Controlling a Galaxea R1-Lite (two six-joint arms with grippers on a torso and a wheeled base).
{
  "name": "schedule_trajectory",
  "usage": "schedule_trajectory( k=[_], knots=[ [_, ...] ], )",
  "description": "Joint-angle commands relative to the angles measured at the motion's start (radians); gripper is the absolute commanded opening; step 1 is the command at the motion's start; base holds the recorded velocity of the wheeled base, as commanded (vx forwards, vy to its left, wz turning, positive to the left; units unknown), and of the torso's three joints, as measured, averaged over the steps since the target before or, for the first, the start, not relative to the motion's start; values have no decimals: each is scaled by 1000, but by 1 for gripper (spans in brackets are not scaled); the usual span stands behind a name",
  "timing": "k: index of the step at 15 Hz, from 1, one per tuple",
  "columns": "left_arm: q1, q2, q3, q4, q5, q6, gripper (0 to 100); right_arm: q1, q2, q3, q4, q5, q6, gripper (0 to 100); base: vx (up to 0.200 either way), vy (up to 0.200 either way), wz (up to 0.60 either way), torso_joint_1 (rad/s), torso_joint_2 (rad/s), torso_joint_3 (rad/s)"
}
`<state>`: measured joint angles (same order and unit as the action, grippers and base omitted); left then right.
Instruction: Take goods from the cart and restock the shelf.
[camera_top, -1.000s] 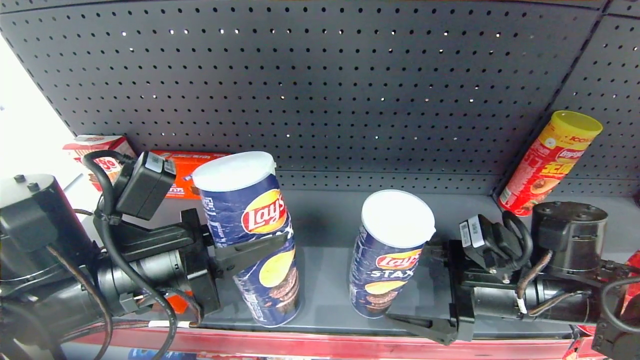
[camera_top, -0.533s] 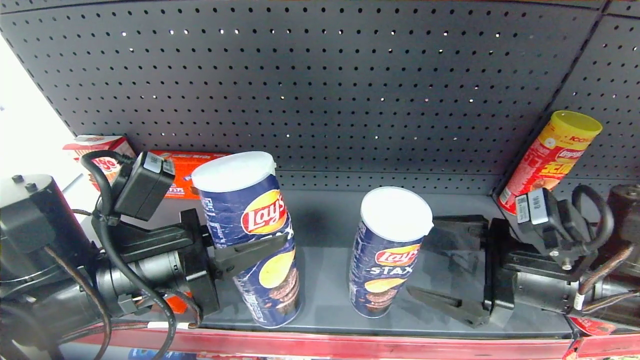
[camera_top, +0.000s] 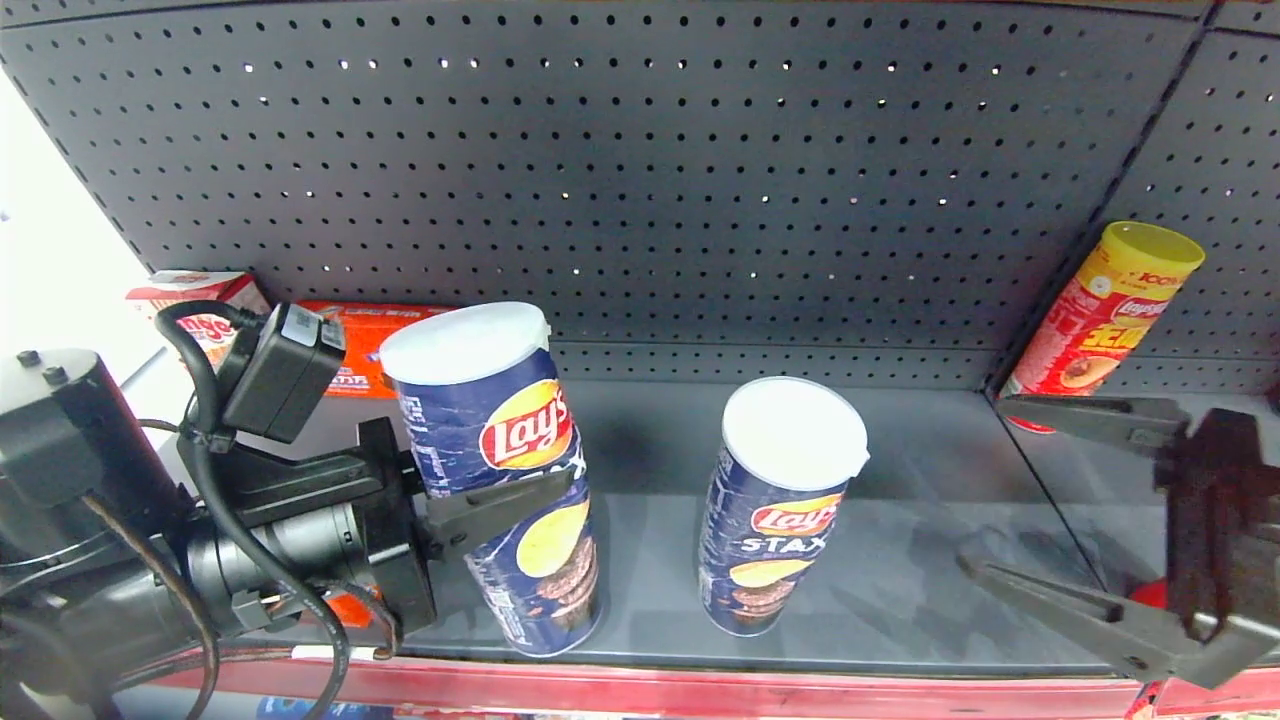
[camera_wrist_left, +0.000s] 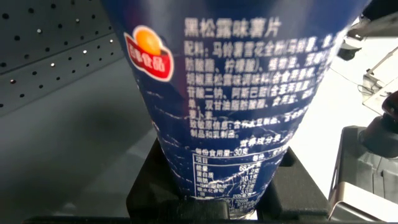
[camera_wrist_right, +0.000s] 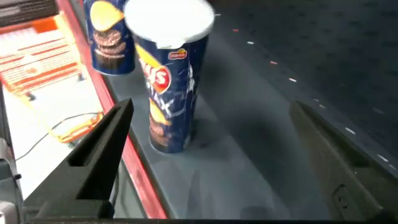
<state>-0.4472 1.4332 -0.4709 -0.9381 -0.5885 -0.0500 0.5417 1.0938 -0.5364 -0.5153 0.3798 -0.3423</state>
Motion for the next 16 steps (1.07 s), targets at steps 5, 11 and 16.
schedule_trajectory(
  k=[5, 11, 16],
  knots=[
    [-4, 3, 8, -2, -1, 2, 0, 0, -604, 124, 439, -156, 134, 100, 0, 0, 0, 0, 0, 0],
    [-4, 3, 9, -2, 1, 2, 0, -2, -805, 374, 477, -381, 230, 100, 0, 0, 0, 0, 0, 0],
    [1, 10, 3, -19, 1, 4, 0, -114, -947, 526, 482, -545, 289, 100, 0, 0, 0, 0, 0, 0]
  ],
)
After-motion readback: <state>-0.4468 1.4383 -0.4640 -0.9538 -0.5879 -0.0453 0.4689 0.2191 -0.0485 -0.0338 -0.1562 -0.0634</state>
